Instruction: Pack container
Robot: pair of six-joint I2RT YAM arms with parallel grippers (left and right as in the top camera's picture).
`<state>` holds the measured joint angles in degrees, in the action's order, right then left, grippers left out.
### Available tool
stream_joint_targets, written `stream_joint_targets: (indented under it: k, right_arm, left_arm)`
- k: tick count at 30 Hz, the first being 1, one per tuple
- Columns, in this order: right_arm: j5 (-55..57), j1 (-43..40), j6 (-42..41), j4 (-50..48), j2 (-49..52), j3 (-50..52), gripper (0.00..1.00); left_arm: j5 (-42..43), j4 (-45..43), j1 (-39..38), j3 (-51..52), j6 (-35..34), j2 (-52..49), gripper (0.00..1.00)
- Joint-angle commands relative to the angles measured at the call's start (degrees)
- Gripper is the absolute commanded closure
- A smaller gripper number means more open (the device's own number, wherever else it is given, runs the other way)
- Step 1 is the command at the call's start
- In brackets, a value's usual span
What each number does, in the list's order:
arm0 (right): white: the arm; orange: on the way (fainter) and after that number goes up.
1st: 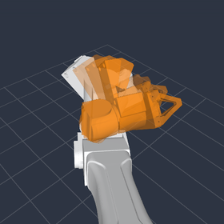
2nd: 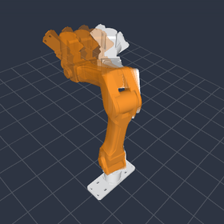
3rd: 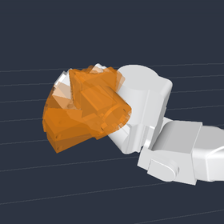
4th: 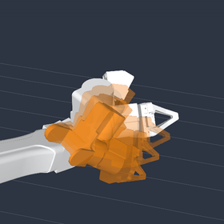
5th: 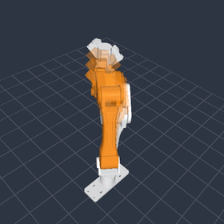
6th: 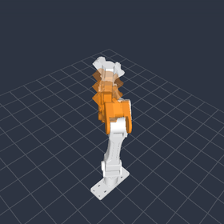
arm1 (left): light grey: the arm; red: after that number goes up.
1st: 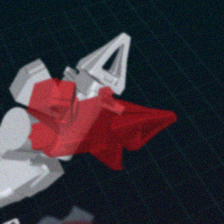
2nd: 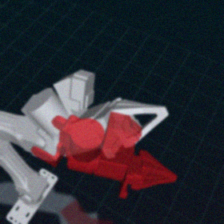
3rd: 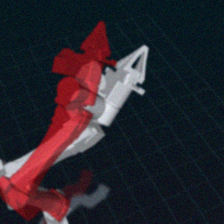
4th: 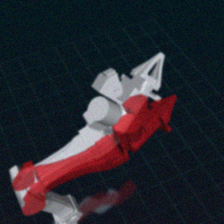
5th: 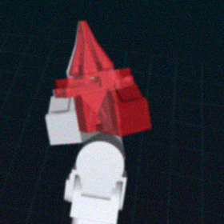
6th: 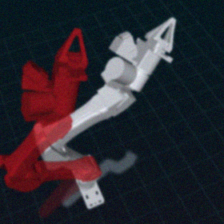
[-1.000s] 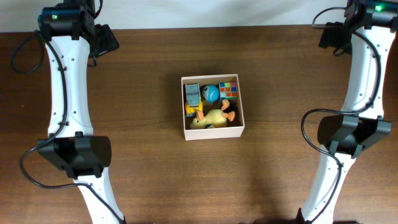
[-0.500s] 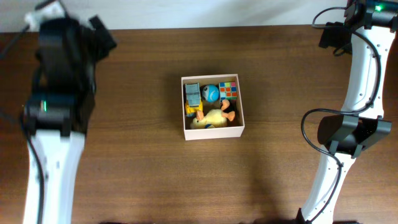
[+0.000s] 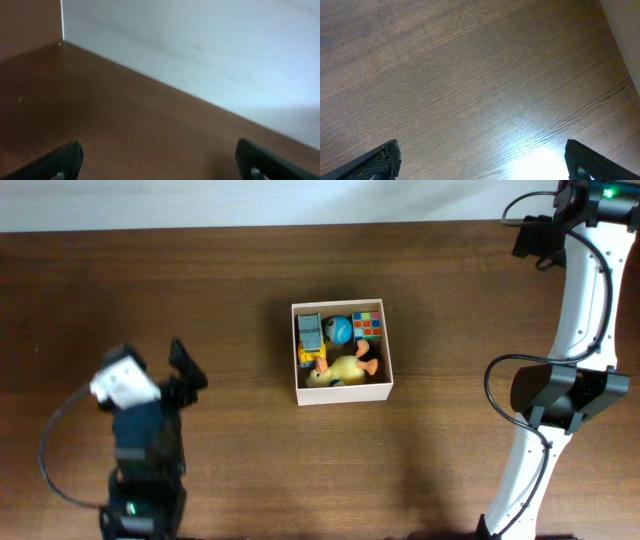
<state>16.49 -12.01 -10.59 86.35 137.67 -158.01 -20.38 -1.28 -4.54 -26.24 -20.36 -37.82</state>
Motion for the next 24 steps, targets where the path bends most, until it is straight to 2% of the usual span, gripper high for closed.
stream_joint_targets:
  k: [1,4,9,17,23,24]
  right_arm:
    - [0.3,0.0,-0.8,0.0,-0.2,0.0,0.01]
    - [0.3,0.0,-0.8,0.0,-0.2,0.0,0.01]
    - [0.3,0.0,-0.8,0.0,-0.2,0.0,0.01]
    - [0.3,0.0,-0.8,0.0,-0.2,0.0,0.01]
    - [0.3,0.0,-0.8,0.0,-0.2,0.0,0.01]
    - [0.3,0.0,-0.8,0.0,-0.2,0.0,0.01]
  left_arm:
    - [1.2,-3.3,0.1,9.0,0.8,7.9,0.01]
    - [4.0,-6.4,0.1,15.4,4.8,15.3,0.01]
    - [5.5,-6.3,0.1,19.3,9.6,22.9,0.01]
    - [6.2,0.7,0.1,22.1,9.7,29.8,0.01]
    - [10.9,8.2,0.6,24.5,9.8,36.2,0.01]
    - [12.0,8.2,1.0,24.5,11.6,37.0,0.01]
